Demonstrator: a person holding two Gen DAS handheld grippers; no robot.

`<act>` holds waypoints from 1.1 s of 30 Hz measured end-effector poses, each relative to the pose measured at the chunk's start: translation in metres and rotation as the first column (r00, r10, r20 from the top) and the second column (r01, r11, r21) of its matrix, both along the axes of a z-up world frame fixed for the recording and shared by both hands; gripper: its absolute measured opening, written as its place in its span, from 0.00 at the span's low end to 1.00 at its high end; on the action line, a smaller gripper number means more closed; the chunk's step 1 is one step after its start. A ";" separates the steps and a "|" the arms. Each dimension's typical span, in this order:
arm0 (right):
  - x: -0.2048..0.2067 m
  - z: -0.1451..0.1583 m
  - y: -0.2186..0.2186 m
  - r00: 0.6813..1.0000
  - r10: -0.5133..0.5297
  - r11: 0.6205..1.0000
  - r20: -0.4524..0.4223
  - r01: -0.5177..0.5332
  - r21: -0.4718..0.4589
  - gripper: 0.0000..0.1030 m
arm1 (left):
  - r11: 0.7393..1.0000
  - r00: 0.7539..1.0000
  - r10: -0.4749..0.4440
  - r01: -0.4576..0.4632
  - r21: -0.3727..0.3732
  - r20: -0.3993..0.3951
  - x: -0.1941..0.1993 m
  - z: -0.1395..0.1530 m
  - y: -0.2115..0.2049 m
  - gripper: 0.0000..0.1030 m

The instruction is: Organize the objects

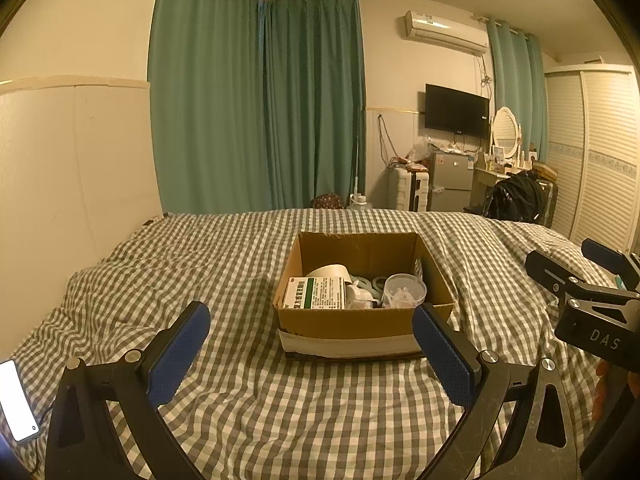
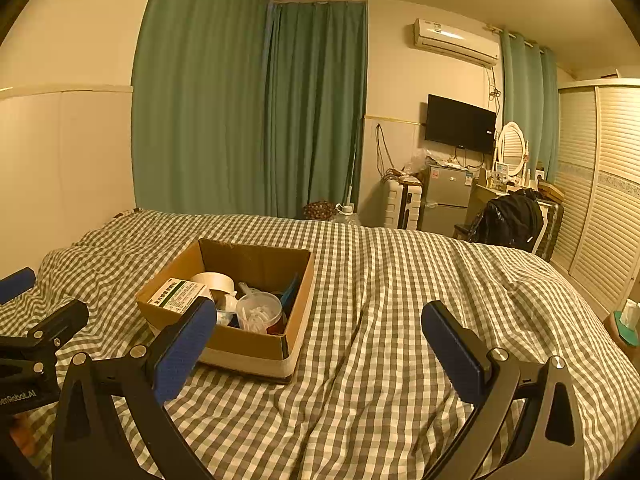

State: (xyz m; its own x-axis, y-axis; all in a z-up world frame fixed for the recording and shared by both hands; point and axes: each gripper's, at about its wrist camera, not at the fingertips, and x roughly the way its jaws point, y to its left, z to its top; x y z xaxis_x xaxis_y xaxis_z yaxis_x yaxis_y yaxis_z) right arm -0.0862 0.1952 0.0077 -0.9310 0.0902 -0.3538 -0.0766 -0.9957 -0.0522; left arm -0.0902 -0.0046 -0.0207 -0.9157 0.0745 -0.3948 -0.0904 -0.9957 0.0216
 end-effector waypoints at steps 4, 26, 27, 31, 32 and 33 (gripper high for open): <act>0.001 0.000 0.001 1.000 -0.002 1.000 0.000 0.002 -0.002 1.00 | 1.000 1.000 0.002 -0.002 0.009 0.004 0.000 0.000 -0.001 1.00; -0.002 -0.006 -0.004 1.000 0.007 1.000 0.009 -0.007 0.006 1.00 | 1.000 1.000 0.029 -0.029 0.009 0.007 -0.001 -0.001 -0.005 1.00; -0.002 -0.006 -0.005 1.000 0.007 1.000 0.010 -0.007 0.005 1.00 | 0.999 1.000 0.030 -0.030 0.010 0.008 -0.001 -0.001 -0.005 1.00; -0.003 -0.007 -0.005 1.000 0.007 1.000 0.014 -0.007 0.004 1.00 | 0.999 0.999 0.033 -0.033 0.011 0.008 -0.001 -0.002 -0.006 1.00; -0.002 -0.006 -0.004 1.000 0.007 1.000 0.014 -0.007 0.004 1.00 | 0.999 0.999 0.034 -0.035 0.010 0.009 -0.001 -0.002 -0.006 1.00; -0.002 -0.007 -0.004 1.000 0.007 1.000 0.014 -0.007 0.003 1.00 | 0.999 0.999 0.036 -0.036 0.010 0.008 -0.001 -0.002 -0.007 1.00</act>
